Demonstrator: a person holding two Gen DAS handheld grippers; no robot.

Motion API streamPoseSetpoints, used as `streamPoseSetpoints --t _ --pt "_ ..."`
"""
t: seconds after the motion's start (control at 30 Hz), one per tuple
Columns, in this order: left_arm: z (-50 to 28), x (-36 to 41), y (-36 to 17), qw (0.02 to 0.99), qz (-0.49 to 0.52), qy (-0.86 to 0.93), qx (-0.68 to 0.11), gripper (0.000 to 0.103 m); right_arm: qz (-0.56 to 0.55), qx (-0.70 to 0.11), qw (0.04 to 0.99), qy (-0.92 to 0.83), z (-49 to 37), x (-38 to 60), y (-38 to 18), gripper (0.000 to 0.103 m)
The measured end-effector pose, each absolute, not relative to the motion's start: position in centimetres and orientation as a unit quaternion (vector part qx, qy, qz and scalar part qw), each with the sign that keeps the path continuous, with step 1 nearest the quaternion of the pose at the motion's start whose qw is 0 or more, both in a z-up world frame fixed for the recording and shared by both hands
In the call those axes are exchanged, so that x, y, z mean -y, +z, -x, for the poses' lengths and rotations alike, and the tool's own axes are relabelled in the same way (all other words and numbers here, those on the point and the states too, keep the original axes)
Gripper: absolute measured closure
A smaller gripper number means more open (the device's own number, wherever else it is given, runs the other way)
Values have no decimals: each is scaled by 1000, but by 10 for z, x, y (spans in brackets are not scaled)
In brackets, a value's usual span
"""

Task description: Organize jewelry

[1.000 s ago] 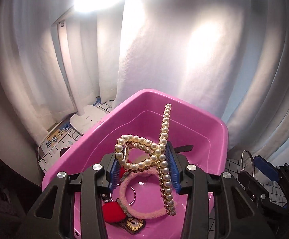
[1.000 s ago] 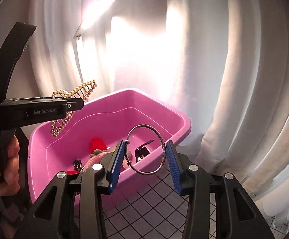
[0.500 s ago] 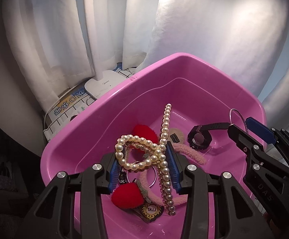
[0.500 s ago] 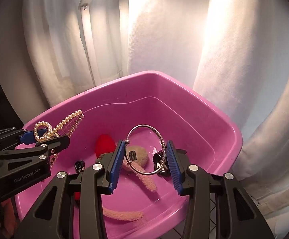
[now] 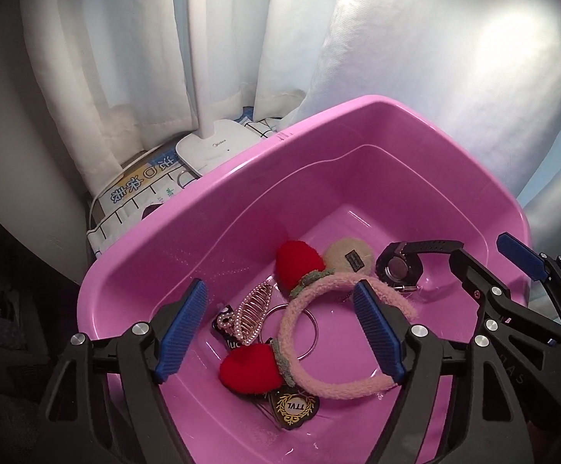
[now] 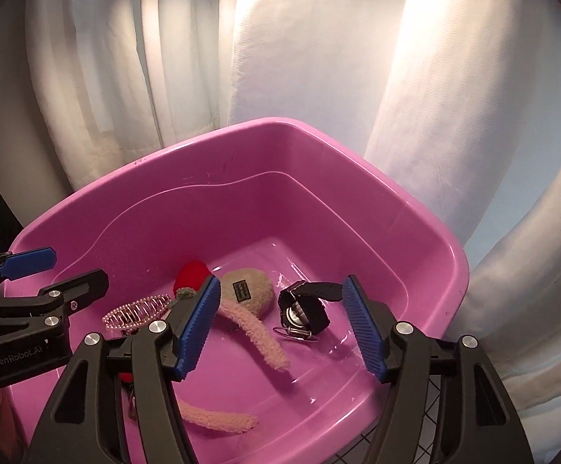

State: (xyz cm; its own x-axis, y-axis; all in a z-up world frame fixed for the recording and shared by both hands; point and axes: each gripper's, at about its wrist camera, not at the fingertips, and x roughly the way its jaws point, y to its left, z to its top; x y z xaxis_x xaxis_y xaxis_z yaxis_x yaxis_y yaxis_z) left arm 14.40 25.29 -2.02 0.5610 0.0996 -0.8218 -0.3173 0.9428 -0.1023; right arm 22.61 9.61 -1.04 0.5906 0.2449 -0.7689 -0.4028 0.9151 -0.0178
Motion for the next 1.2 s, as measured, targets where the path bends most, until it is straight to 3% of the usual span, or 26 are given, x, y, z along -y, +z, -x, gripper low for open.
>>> streamPoseSetpoints --t 0.3,1.2 --pt "-137 -249 -9 878 117 122 -447 9 71 -414 892 167 -213 -84 1 40" --pt "-114 -244 14 883 116 148 -430 7 64 -386 906 162 -157 -69 25 40"
